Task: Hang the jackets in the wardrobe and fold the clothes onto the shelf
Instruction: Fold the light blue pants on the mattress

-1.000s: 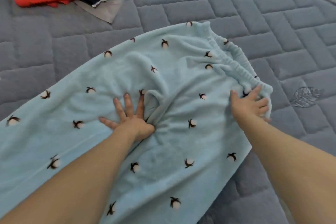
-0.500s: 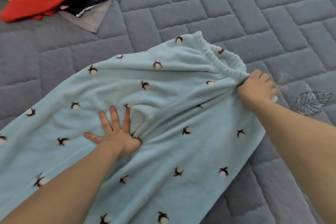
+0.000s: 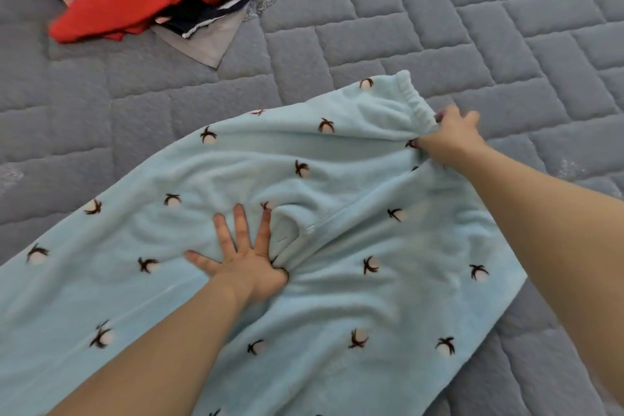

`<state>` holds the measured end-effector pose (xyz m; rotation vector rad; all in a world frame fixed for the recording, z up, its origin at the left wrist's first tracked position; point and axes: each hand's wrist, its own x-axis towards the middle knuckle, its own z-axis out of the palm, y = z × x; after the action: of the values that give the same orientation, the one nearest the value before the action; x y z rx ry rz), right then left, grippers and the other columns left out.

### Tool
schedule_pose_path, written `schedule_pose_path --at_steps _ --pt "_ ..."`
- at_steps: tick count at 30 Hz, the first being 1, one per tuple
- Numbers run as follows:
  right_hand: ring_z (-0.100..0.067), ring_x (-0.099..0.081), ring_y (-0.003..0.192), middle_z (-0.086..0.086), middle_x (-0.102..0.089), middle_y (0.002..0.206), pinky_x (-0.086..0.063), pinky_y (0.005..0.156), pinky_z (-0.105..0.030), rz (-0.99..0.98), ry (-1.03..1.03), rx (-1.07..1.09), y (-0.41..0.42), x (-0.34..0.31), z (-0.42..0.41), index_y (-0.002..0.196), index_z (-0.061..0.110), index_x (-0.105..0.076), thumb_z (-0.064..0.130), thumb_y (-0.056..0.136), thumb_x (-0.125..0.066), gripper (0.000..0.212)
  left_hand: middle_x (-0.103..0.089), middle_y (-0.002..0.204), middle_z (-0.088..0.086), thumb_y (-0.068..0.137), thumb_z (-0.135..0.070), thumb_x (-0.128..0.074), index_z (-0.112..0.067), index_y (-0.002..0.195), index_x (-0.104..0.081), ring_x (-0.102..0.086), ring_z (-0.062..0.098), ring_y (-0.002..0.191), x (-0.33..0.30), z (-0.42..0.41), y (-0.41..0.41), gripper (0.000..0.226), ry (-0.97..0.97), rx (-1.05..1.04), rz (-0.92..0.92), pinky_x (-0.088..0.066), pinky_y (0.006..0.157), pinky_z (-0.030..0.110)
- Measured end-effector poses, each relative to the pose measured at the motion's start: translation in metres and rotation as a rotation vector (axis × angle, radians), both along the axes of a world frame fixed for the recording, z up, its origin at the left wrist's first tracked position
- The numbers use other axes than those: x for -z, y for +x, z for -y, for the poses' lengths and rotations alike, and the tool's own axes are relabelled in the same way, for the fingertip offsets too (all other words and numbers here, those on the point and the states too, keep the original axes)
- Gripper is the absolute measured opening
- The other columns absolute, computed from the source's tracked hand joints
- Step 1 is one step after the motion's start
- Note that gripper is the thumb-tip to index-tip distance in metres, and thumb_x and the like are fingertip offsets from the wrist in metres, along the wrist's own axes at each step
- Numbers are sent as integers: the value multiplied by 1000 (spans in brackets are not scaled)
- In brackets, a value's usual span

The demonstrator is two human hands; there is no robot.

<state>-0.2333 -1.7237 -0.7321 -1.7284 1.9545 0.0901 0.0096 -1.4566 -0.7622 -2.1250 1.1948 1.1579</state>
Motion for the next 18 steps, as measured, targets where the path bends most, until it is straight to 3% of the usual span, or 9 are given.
schedule_pose_path --at_steps 2,5,6,7,9,11,13,16,18 --pt "-29 -61 87 -11 -60 104 -53 72 -41 328 204 10 6 -12 5 102 15 -59 22 76 -68 28 66 129 -2 75 -53 -44 -48 116 57 55 35 127 0 0 0 109 -5 -2 7 11 94 85" --pt "-32 -67 85 -15 -70 100 -57 77 -51 735 413 164 1 -25 11 117 9 -63 12 77 -62 40 66 130 -2 75 -55 -44 -48 112 58 55 35 127 1 -1 0 109 -13 -4 15 12 93 85" --pt "-31 -68 84 -15 -70 101 -59 74 -49 741 364 217 -6 -26 13 121 5 -60 11 81 -61 41 66 130 -2 75 -56 -44 -49 112 58 55 34 127 1 -1 0 109 -17 -2 17 12 93 85" --pt "-31 -67 86 -16 -70 106 -59 72 -44 625 259 249 -13 -26 14 123 4 -58 11 84 -63 39 66 130 -3 74 -56 -44 -50 112 58 55 34 127 2 -2 -1 109 -22 0 17 13 93 85" --pt "-34 -60 107 -18 -59 129 -52 87 -43 182 82 163 -25 -19 18 135 10 -47 18 89 -63 49 66 131 -3 73 -56 -44 -50 113 58 55 33 127 5 -2 -1 109 -36 2 23 13 92 85" --pt "-38 -51 122 -17 -50 138 -42 99 -44 -12 -20 -4 -8 -19 19 144 14 -34 22 89 -56 60 66 131 -3 73 -55 -43 -50 114 58 55 33 127 7 -2 -1 109 -42 2 32 14 91 85" --pt "-38 -50 121 -13 -52 135 -40 97 -44 41 -48 -96 25 -21 23 144 16 -31 28 85 -54 65 66 130 -3 73 -56 -43 -50 114 58 55 33 127 10 -3 -1 109 -51 6 42 14 91 85" --pt "-35 -39 133 -12 -41 147 -37 106 -44 265 61 89 68 -19 40 153 12 -16 42 84 -60 87 66 130 -3 72 -55 -43 -50 115 57 56 33 126 14 -3 -2 109 -66 0 41 15 91 85" --pt "-35 -27 140 -13 -34 152 -29 112 -47 161 69 172 80 -14 50 155 12 -12 45 86 -60 91 66 130 -3 72 -54 -43 -51 117 56 56 33 126 16 -4 -2 109 -82 2 36 16 90 85"
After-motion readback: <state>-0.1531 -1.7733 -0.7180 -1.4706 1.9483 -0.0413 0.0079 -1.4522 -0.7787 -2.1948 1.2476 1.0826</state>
